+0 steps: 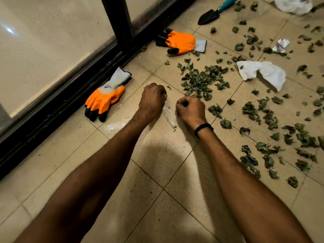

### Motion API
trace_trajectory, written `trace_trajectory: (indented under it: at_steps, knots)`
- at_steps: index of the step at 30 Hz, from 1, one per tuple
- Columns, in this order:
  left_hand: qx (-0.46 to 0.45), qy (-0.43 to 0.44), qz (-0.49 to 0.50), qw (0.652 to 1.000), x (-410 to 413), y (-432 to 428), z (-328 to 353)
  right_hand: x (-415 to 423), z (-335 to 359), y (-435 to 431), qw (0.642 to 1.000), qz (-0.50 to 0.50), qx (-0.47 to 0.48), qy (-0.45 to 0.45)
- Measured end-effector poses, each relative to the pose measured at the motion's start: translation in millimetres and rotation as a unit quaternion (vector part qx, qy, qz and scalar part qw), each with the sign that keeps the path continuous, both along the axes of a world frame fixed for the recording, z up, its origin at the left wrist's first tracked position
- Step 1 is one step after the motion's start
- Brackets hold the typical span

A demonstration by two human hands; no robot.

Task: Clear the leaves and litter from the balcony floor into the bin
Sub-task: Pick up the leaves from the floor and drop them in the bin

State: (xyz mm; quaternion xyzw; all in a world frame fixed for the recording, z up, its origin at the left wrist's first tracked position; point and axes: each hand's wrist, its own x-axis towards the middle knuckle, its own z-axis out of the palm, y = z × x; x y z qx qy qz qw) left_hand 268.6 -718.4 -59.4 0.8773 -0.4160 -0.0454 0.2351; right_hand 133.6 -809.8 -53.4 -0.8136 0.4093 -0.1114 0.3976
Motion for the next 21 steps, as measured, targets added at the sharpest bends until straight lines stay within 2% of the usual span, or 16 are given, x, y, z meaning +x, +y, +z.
trace_trajectory:
  at_steps: [2,4,5,7,9,10,11,12,13,14,15,16,17,18,19,21]
  knots:
    - [-0.056,0.088,0.060,0.993,-6,1,11,-11,3,-4,0.988,-0.061,0.128,-0.056]
    - [-0.148,0.268,0.147,0.941,-13,3,21,-24,8,-6,0.953,-0.116,0.249,-0.124]
    - [-0.209,0.387,0.185,0.879,-17,5,26,-29,11,-7,0.932,-0.137,0.297,-0.156]
    - [-0.317,0.593,0.241,0.700,-27,12,38,-39,19,-8,0.890,-0.163,0.374,-0.204]
    - [-0.397,0.700,0.277,0.526,-33,18,45,-46,25,-7,0.860,-0.173,0.425,-0.225]
    - [-0.420,0.716,0.289,0.477,-37,20,46,-50,27,-7,0.849,-0.175,0.443,-0.229]
    - [-0.426,0.720,0.298,0.459,-40,21,47,-54,29,-6,0.841,-0.181,0.456,-0.230]
    - [-0.423,0.718,0.306,0.461,-43,21,48,-57,30,-6,0.835,-0.189,0.464,-0.229]
    - [-0.405,0.705,0.315,0.490,-45,20,45,-59,30,-5,0.830,-0.198,0.468,-0.228]
    - [-0.372,0.682,0.319,0.543,-47,18,43,-62,31,-6,0.829,-0.203,0.467,-0.230]
    - [-0.321,0.635,0.316,0.627,-49,16,40,-63,31,-6,0.832,-0.203,0.461,-0.233]
    - [-0.255,0.558,0.297,0.732,-51,16,37,-64,32,-6,0.838,-0.199,0.452,-0.233]
    - [-0.185,0.446,0.257,0.837,-52,15,30,-65,32,-7,0.846,-0.192,0.441,-0.231]
    - [-0.112,0.323,0.197,0.919,-54,15,23,-65,33,-7,0.853,-0.186,0.430,-0.228]
    - [-0.052,0.221,0.143,0.963,-56,17,16,-64,33,-6,0.860,-0.179,0.421,-0.226]
    - [0.017,0.118,0.091,0.989,-60,21,3,-62,33,-4,0.874,-0.167,0.399,-0.222]
